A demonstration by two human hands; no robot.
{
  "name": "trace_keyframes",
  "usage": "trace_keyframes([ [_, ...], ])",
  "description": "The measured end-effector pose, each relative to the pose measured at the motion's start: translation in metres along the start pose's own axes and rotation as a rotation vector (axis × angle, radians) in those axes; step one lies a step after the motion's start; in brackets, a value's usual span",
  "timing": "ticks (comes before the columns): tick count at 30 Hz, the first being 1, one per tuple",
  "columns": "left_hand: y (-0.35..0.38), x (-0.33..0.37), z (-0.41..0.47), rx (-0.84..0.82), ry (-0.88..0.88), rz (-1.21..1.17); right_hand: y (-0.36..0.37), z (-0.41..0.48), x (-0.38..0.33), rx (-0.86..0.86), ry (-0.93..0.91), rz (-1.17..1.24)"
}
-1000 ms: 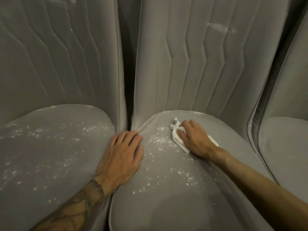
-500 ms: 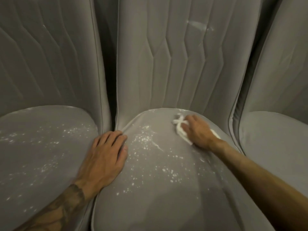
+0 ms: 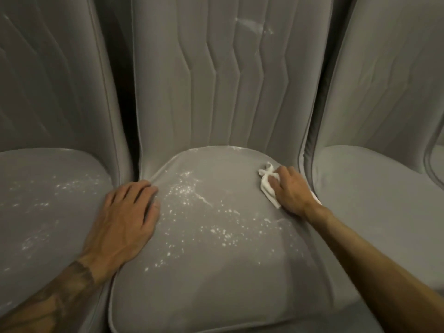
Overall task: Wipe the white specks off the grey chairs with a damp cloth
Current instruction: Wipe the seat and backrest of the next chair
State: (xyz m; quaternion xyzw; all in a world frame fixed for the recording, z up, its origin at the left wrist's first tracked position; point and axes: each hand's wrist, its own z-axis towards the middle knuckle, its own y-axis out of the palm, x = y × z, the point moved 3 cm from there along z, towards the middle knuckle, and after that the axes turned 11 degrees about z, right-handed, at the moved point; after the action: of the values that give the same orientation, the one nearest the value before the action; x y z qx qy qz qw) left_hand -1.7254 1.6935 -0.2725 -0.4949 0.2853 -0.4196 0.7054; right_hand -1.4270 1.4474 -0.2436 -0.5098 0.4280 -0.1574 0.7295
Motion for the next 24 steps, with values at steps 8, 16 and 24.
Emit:
trace_keyframes([
  [8, 0.000, 0.003, -0.001, 0.011, 0.005, 0.009, 0.017, -0.048, -0.035, -0.160, -0.169, 0.049],
  [16, 0.013, -0.001, 0.001, 0.056, 0.009, 0.025, 0.021, -0.062, -0.029, 0.081, 0.056, 0.012],
  [24, 0.017, -0.002, 0.001, 0.044, 0.008, 0.017, -0.014, -0.064, 0.014, 0.088, 0.114, 0.015],
])
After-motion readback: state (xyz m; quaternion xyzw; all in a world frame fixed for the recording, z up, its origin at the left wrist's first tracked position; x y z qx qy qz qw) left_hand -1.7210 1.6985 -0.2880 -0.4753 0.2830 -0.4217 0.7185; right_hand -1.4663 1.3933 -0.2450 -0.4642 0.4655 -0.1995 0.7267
